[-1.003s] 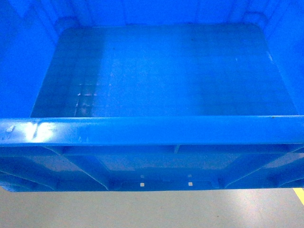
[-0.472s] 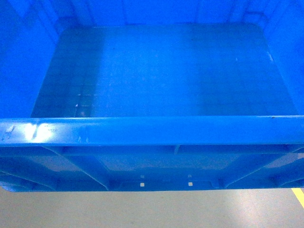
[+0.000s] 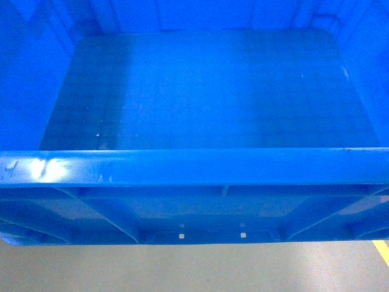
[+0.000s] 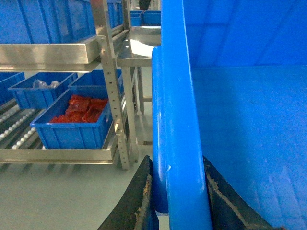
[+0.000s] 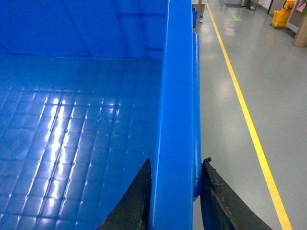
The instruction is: Place box next to blue box on left shelf
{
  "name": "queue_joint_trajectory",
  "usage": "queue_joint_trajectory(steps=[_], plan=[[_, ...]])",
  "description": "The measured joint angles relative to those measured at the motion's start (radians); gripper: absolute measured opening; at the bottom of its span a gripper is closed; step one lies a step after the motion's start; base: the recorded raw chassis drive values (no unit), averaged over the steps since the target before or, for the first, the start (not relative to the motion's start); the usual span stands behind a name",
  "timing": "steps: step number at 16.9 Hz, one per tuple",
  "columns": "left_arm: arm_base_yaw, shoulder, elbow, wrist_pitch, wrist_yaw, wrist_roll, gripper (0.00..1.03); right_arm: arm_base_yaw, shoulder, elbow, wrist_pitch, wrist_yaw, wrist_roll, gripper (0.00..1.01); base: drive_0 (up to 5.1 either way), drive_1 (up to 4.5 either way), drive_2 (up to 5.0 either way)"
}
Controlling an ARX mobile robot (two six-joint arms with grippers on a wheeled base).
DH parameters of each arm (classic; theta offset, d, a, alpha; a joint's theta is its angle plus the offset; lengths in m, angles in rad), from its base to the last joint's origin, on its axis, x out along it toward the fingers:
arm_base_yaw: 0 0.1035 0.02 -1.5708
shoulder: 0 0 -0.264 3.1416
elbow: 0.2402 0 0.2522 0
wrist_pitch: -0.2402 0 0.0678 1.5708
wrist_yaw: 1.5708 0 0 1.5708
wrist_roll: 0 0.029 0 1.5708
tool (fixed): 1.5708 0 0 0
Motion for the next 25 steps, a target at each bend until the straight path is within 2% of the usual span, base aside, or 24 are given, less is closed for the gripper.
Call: queue_joint_trajectory(steps=[12,16,25], plan=[[0.000,0.000,0.000,0.000,-0.001,0.001,0.20,0.000,0.000,0.000,-0.001,0.000,0.000,0.21,-0.1,4.06,-4.2],[0.000,0.005,0.000,-0.007,0.001,0.000,0.20,0.000,0.003,0.000,-0.010,0.000,0.000,0.21,0.0,0.00,0.0],[0.000,0.003,0.000,0.002,0.000,0.001,0.20,0.000,0.000,0.000,0.000,0.002,0.000,0.21,-4.8,1.42,3.5]])
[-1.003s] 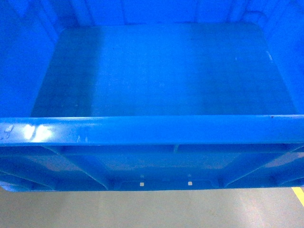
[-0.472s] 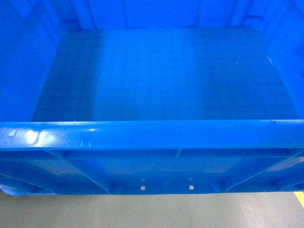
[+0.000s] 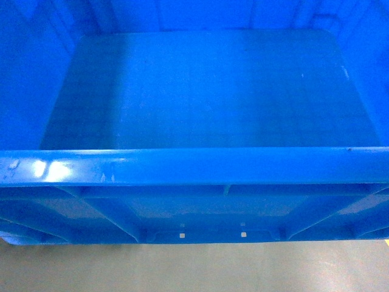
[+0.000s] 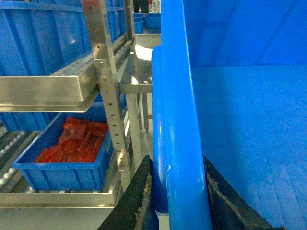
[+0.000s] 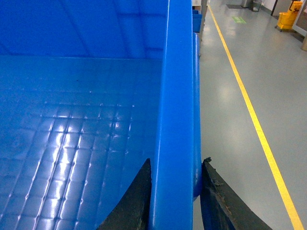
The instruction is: Place box next to blue box on left shelf
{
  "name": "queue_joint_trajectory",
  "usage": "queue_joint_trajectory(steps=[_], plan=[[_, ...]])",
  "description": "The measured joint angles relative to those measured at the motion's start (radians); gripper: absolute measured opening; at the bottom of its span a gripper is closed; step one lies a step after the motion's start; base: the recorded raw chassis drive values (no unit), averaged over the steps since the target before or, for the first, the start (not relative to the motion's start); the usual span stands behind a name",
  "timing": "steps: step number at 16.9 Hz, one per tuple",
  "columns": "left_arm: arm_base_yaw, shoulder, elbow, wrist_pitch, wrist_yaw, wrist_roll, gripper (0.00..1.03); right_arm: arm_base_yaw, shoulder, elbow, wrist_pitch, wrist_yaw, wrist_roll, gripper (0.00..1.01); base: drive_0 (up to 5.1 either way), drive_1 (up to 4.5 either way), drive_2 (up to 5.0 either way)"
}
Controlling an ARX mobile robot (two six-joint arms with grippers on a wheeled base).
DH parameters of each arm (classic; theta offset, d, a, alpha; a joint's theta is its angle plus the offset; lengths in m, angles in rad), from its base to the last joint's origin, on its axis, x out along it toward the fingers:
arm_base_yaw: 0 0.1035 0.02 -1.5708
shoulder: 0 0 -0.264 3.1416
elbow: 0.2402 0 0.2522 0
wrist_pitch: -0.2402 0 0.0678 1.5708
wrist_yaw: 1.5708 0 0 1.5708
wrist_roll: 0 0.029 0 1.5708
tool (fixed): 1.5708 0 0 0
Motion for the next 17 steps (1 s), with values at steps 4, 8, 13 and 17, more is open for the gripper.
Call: queue_joint_trajectory(steps=[4,8,13,17], plan=[[0.000,0.000,0.000,-0.002,0.000,0.000,0.20,0.000,0.000,0.000,-0.001,-0.001,0.000,0.21,-4.9,1.34,3.4],[0.000,0.000,0.000,-0.004,-0.001,0.000,0.20,0.000,0.000,0.000,-0.001,-0.002,0.000,0.21,-4.9,1.33,3.4],[0.000,-0.001,0.000,0.000,0.000,0.000,0.20,0.000,0.000,0.000,0.002,-0.002,0.000,0.21,-4.9,1.31,3.4],[0.000,-0.001,0.000,-0.003,-0.002,0.001,0.20,0.000,0.000,0.000,0.000,-0.003,0.000,0.21,-5.0,1.33,3.2]])
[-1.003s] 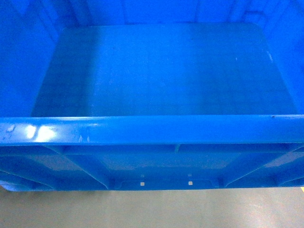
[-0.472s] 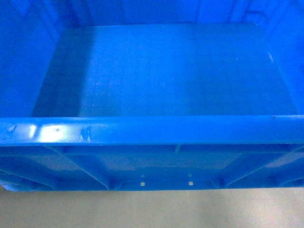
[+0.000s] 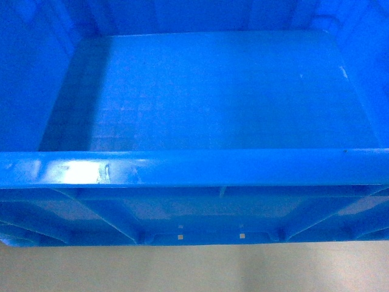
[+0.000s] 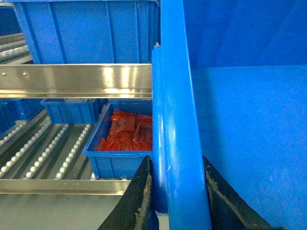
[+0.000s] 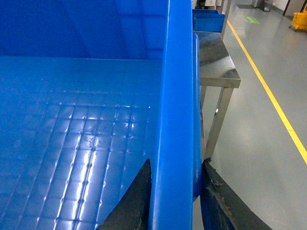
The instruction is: Place box next to blue box on left shelf
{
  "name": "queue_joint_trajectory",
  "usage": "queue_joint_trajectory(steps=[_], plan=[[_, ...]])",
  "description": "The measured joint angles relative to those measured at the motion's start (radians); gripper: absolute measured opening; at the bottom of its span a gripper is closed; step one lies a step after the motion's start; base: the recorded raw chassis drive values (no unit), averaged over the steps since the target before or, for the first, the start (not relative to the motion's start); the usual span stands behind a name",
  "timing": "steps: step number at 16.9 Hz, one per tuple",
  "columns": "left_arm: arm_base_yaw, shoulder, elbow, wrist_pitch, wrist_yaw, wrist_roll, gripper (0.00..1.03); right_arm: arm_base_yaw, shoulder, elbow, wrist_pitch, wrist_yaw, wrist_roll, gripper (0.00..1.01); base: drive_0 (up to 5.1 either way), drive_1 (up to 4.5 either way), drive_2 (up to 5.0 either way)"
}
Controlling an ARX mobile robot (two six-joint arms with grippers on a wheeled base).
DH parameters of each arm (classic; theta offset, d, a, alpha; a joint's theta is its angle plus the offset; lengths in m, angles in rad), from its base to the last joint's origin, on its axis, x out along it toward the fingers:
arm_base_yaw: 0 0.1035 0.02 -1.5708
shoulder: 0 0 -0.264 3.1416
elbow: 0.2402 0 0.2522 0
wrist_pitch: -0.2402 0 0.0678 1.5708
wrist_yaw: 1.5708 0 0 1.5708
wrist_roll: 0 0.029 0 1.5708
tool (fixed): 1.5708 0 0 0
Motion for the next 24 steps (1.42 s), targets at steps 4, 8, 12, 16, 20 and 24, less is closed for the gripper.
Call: queue_joint_trajectory(steps=[4,8,12,16,20,24], plan=[[0.000,0.000,0.000,0.001,0.001,0.000,0.20,0.000,0.000,0.000,0.000,0.002,0.000,0.21,-4.9,1.73,3.1],[0.000,-0.001,0.000,0.007,0.002,0.000,0.20,0.000,-0.002,0.000,0.004,0.002,0.000,0.21,-4.8,2.54,2.5],[0.000,-0.001,0.000,0.002,0.001,0.000,0.20,0.000,0.000,0.000,0.001,0.002,0.000,0.21,-5.0,2.38,2.4],[0.000,-0.001,0.000,0.002,0.001,0.001,0.20,0.000,0.000,0.000,0.000,0.002,0.000,0.21,-4.9,2.46,2.5],[0.000,-0.001,0.000,0.001,0.002,0.001,0.20,0.000,0.000,0.000,-0.002,0.003,0.000,0.21,-5.0,2.43,2.4],[0.000,-0.001,0.000,0.001,0.001,0.001,0.20,0.000,0.000,0.000,0.000,0.002,0.000,0.21,-5.0,2.42,2.4]])
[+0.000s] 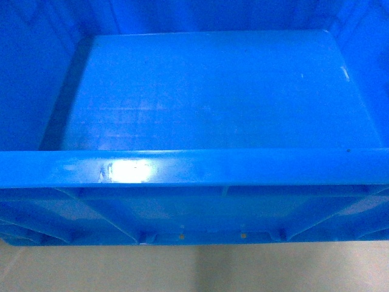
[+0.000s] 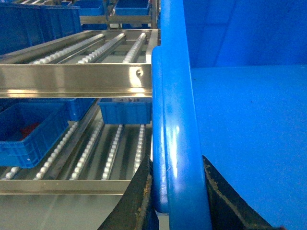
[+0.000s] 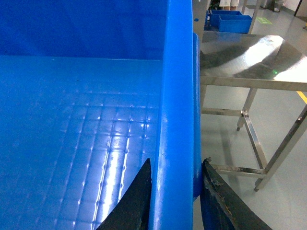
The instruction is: Place box next to blue box on left shelf
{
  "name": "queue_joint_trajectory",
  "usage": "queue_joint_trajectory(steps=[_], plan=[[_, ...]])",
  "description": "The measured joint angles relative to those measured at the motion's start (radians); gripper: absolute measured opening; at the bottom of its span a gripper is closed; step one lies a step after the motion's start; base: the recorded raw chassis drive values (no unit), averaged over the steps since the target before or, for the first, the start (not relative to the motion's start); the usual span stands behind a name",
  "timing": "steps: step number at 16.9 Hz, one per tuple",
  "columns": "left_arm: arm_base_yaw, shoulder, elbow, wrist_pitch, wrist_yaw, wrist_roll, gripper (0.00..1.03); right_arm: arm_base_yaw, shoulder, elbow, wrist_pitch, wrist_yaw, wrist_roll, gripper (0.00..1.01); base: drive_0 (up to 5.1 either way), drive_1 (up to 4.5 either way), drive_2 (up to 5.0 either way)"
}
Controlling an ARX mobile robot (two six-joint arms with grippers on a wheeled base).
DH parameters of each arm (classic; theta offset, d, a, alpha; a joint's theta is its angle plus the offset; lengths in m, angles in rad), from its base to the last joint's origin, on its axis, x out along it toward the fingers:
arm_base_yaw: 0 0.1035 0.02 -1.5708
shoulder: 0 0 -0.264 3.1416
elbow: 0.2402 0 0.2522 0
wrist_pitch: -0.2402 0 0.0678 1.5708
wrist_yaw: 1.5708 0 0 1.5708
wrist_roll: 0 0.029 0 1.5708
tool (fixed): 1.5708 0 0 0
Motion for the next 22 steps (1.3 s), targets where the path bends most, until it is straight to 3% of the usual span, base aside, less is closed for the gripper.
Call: queue_joint_trajectory(steps=[22], plan=[[0.000,0.000,0.000,-0.002,0.000,0.000,0.20,0.000,0.000,0.000,-0.001,-0.001,0.000,0.21,-5.0,2.42,2.4]])
